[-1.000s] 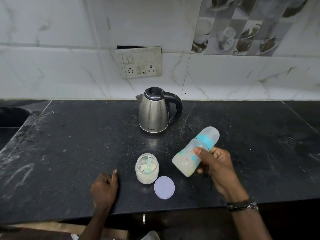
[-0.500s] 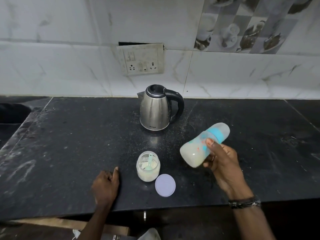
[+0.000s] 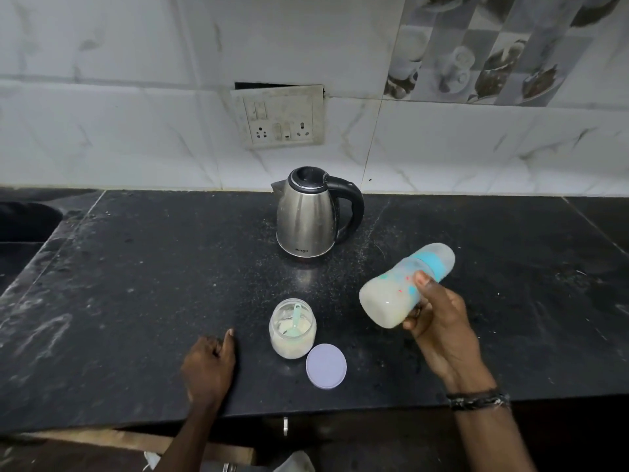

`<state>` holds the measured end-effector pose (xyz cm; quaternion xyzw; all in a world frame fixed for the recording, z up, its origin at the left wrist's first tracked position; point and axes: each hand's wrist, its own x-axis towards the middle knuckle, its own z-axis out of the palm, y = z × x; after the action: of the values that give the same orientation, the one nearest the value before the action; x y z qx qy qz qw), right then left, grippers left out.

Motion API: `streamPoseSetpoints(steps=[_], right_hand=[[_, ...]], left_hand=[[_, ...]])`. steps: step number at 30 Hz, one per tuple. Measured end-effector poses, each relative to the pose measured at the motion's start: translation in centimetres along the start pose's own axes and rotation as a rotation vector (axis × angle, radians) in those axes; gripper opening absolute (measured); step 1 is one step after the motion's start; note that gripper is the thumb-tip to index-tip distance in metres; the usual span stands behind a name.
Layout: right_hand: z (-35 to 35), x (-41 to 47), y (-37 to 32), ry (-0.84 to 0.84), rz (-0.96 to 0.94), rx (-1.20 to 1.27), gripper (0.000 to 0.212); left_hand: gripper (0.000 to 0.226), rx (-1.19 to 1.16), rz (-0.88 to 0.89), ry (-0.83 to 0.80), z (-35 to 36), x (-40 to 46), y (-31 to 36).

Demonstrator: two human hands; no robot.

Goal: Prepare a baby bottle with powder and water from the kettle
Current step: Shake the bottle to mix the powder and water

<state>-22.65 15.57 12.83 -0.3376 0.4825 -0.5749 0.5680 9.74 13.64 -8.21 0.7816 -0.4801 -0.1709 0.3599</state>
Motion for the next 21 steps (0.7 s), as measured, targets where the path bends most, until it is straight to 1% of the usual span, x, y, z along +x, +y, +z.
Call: streamPoseSetpoints(steps=[1,2,3,4,7,8,9,10,11,12,13,14,15,16,18,19,21], right_hand=[[-0.22,0.18,0.02,0.003,-0.002,-0.099,0.067],[-0.14,0.1,0.02,-0.028,-0.008,-0.186,0.068],[-0.03,-0.08,0.12,-0.106,-0.014,-0.224,0.065],[0.09,-0.3,0.23,-0.15,-0.021,-0.194,0.059],[0.01,0.01,-0.07,-0.067,-0.029,-0.029,0.056],[-0.07,0.23,-0.2,-0.037,-0.024,-0.079,0.054],[-0.14,0.27,-0.18,-0.052,-0.019,-0.152,0.05],[-0.08,0.19,-0.08,-0.101,-0.015,-0.198,0.046],[-0.07,-0.01,0.21,-0.151,-0.016,-0.196,0.047],[0.15,-0.23,0.29,-0.155,-0.02,-0.139,0.051],[0.29,-0.32,0.27,-0.119,-0.006,-0.069,0.051],[0.19,-0.14,0.31,-0.075,-0.002,-0.024,0.047],[0.08,-0.03,0.23,-0.042,0.009,-0.034,0.041],[0.05,0.02,0.23,-0.033,0.02,-0.126,0.039],[0.11,-0.21,0.45,-0.12,0.028,-0.213,0.044],[0.17,-0.46,0.63,-0.158,0.027,-0.162,0.049],[0.19,-0.54,0.77,-0.101,0.035,0.137,0.054]], left_hand=[[0.053,0.003,0.005,-0.002,0.05,-0.01,-0.14],[0.053,0.008,0.004,0.004,0.08,0.02,-0.24],[0.052,0.012,-0.001,0.013,0.04,0.09,-0.21],[0.051,0.017,-0.006,0.017,0.01,0.18,-0.17],[0.051,0.026,-0.004,0.007,0.05,0.08,0.19],[0.051,0.026,-0.003,0.003,0.06,0.02,0.16],[0.051,0.026,0.002,0.007,0.03,0.01,0.12],[0.051,0.023,0.003,0.015,0.01,0.12,0.12],[0.051,0.02,-0.002,0.017,-0.04,0.2,0.17],[0.051,0.017,-0.009,0.014,-0.03,0.26,0.2],[0.051,0.016,-0.009,0.013,0.03,0.21,0.23],[0.052,0.017,-0.004,0.012,0.1,0.17,0.24],[0.052,0.017,-0.001,0.007,0.13,0.06,0.16],[0.052,0.017,0.0,0.004,0.13,0.04,0.06],[0.052,0.021,0.0,0.018,0.08,0.14,0.07],[0.052,0.024,-0.005,0.021,0.0,0.25,0.12],[0.054,0.031,-0.002,0.015,0.01,0.3,0.14]])
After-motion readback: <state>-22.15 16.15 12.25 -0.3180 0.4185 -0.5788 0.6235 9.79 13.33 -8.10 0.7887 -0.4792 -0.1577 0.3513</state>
